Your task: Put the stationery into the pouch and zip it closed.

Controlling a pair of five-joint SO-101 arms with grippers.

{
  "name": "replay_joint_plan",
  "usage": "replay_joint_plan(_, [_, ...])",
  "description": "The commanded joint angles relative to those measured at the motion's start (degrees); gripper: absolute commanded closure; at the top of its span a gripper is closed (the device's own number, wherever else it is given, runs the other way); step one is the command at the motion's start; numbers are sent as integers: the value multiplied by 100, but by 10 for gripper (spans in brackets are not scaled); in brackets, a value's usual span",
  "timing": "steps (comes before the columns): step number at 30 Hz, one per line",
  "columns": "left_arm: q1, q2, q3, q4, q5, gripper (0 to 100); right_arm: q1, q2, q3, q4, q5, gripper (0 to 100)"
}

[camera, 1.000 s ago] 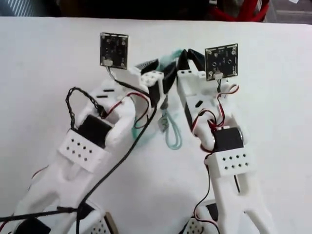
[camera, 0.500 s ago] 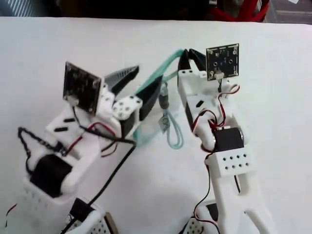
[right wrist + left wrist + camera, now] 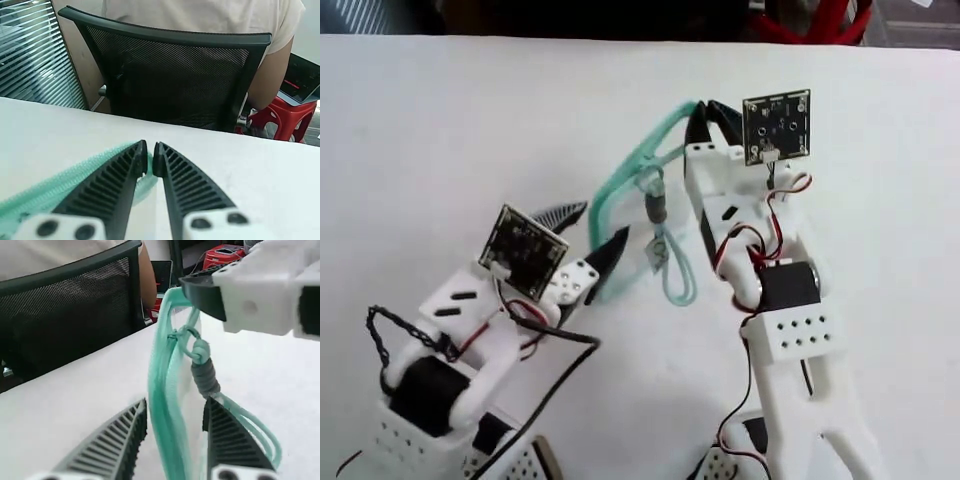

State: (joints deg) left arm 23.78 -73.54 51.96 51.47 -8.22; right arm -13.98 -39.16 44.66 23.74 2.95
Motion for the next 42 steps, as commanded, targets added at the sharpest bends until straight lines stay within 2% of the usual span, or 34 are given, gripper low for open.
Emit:
replay_joint_plan(1, [-268,-163,905,-1152,343,808,13,136,440,22,26,968])
replay_joint_plan(4, [-163,-207,1319,-1626,774,807,-13,92,501,13,26,968])
replay_joint_plan(13, [453,-189,2127,-2752,800,810,-4,101,501,13,26,968])
replay_joint_plan(22, [505,-180,2936,-4220,774,908,-13,119,501,13,26,968])
replay_joint_plan(29, [514,-180,3103,-4369,747,967,4,75,492,13,26,968])
replay_joint_plan(33, [523,-180,3200,-4396,343,976,66,-189,211,295,-18,960])
replay_joint_plan(42, [514,-180,3262,-4352,316,976,75,-1710,-800,1982,18,778])
